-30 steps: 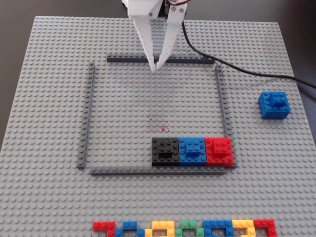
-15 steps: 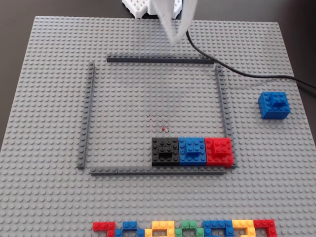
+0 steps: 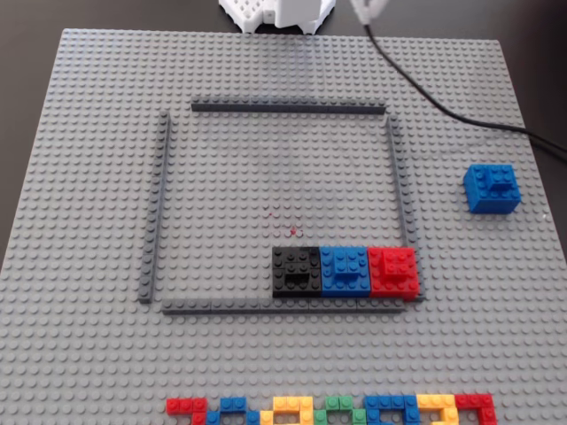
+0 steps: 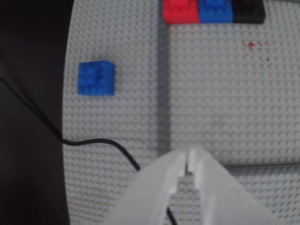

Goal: Grab the cube and place it into the grid

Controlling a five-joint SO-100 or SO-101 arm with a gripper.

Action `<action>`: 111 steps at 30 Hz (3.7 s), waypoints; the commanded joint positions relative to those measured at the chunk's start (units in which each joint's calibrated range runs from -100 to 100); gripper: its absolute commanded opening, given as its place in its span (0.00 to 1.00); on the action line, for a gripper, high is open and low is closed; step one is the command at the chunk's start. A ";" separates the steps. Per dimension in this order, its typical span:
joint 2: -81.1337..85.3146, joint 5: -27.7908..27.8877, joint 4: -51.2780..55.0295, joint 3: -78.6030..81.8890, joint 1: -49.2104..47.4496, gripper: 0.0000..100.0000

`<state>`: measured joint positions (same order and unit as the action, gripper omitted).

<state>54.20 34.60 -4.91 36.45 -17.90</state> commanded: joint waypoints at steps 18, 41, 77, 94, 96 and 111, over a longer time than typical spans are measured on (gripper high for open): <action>-47.92 -9.72 3.93 -47.82 -13.81 0.00; -76.98 -8.45 4.08 -68.40 -13.67 0.07; -88.25 -7.52 4.42 -74.65 -12.12 0.27; -88.59 -7.33 4.52 -73.47 -11.97 0.20; -88.59 -7.28 4.52 -73.29 -11.97 0.18; -88.59 -7.03 4.66 -73.47 -11.68 0.09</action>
<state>-35.88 27.33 -0.51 -34.60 -30.08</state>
